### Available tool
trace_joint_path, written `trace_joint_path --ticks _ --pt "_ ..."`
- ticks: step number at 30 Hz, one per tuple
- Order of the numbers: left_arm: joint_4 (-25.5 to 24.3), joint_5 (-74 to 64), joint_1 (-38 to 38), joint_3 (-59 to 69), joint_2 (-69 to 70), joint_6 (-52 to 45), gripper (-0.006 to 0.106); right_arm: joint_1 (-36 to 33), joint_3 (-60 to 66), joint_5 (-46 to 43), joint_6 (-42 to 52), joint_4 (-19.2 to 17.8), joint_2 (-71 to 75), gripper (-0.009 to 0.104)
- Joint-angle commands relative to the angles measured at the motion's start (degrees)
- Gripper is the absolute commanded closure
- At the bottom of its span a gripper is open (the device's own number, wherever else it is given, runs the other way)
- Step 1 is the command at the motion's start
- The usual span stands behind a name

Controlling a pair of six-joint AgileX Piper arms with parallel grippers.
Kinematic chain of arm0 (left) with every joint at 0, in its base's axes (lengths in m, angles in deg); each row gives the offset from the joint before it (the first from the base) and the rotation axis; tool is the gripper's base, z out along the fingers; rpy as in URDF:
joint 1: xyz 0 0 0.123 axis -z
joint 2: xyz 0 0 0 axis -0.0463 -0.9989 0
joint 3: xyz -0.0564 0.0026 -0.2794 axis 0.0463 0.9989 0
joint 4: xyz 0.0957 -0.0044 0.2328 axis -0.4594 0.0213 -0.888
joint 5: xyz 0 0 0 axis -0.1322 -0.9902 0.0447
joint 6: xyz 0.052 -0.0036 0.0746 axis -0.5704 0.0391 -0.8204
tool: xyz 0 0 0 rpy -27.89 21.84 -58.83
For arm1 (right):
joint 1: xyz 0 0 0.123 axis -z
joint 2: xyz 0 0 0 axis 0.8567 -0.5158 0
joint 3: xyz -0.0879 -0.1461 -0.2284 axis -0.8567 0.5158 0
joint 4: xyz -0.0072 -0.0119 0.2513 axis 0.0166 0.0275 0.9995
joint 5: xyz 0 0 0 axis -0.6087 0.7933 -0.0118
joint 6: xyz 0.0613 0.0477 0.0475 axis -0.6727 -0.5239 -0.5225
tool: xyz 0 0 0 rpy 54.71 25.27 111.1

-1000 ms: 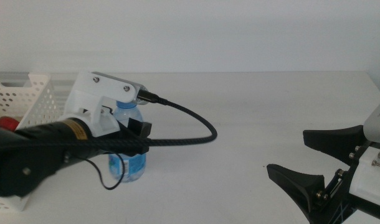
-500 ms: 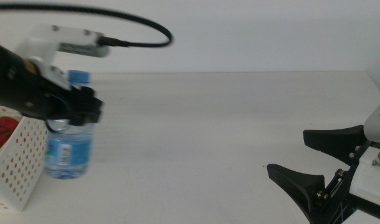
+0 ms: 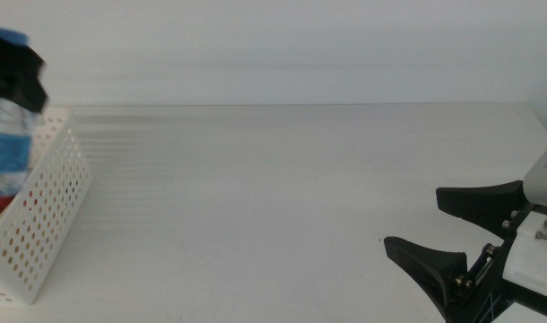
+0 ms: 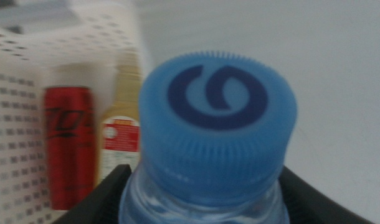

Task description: Use arms to grab the bottles and put them into the dustbin to the left of the table.

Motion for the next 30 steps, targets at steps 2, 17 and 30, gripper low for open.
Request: trace_joint_path --ticks 2,17,30 --pt "-0.20 -0.94 -2.95 -5.60 1.43 -1.07 0.105 -0.10 -1.25 -4.19 0.49 -0.16 0.55 0.028" --pt "-1.90 -0.53 -14.57 -6.20 -9.47 -3.36 0.105 -0.10 -1.25 -4.19 0.49 -0.16 0.55 0.028" --pt "-1.40 3.81 -14.57 -5.99 -21.00 -3.11 0.105 -0.10 -1.25 -4.19 0.49 -0.16 0.55 0.028"
